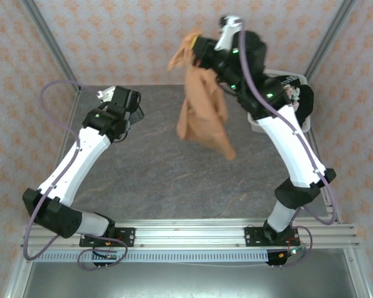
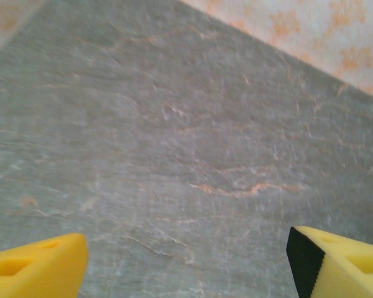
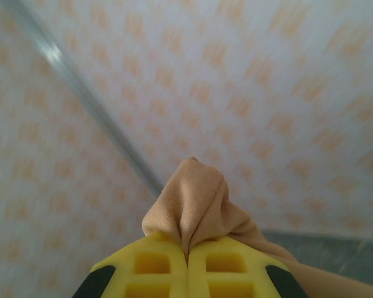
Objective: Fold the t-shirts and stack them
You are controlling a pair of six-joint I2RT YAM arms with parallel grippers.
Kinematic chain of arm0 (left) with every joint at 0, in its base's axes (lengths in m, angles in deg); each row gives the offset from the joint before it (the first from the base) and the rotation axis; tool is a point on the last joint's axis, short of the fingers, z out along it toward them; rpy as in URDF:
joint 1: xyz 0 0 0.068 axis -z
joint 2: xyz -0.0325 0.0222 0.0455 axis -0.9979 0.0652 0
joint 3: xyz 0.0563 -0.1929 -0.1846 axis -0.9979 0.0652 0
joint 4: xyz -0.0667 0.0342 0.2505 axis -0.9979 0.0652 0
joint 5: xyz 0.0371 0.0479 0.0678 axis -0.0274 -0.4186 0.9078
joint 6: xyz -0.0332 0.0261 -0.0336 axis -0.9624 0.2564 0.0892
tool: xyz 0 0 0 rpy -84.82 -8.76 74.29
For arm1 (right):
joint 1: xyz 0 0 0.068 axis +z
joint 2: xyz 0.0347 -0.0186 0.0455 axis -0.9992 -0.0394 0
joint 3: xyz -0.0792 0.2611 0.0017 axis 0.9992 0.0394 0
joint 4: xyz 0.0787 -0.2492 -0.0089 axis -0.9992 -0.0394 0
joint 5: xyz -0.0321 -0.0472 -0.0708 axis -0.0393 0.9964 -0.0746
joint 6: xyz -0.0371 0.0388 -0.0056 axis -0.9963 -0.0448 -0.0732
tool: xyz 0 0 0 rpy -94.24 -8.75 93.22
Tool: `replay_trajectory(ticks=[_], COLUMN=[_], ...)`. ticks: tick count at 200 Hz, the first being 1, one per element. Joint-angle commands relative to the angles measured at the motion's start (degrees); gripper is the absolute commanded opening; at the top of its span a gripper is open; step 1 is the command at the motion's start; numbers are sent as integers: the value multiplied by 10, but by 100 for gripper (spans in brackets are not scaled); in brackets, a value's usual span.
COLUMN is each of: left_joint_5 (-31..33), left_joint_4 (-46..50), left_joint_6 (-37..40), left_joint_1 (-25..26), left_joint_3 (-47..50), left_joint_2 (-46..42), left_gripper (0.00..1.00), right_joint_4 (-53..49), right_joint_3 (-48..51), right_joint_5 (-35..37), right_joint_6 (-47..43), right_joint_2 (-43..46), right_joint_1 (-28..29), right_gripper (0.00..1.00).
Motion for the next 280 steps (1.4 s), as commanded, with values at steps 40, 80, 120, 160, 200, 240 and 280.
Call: replay_trajectory(ticks=[40, 80, 120, 160, 200, 240, 280], left_joint_5=[64, -8, -113, -154, -196, -269, -254], left_joint_4=[57, 51, 15, -5, -16, -47, -26], left_joint_6=[-23, -12, -26, -29, -28, 22, 103], left_joint_1=[-16, -18, -17, -3, 5, 41, 139], left_joint_3=[70, 108, 141, 144, 147, 143, 91], left_joint_2=[-92, -97, -66, -25, 11, 43, 115], left_gripper=[87, 82, 79, 78, 74, 66, 74], right_joint_4=[0, -10, -18, -35, -74, -178, -171], right_joint_3=[257, 392, 512, 521, 411, 299, 329], right_joint_5=[-81, -147, -148, -82, -3, 119, 128], right_joint_6=[24, 14, 64, 105, 120, 129, 110], right_joint_2=[-12, 13, 69, 58, -90, -178, -150], right_joint_1=[25, 19, -38, -162, -220, -274, -324], right_gripper=[0, 0, 62, 73, 65, 57, 54])
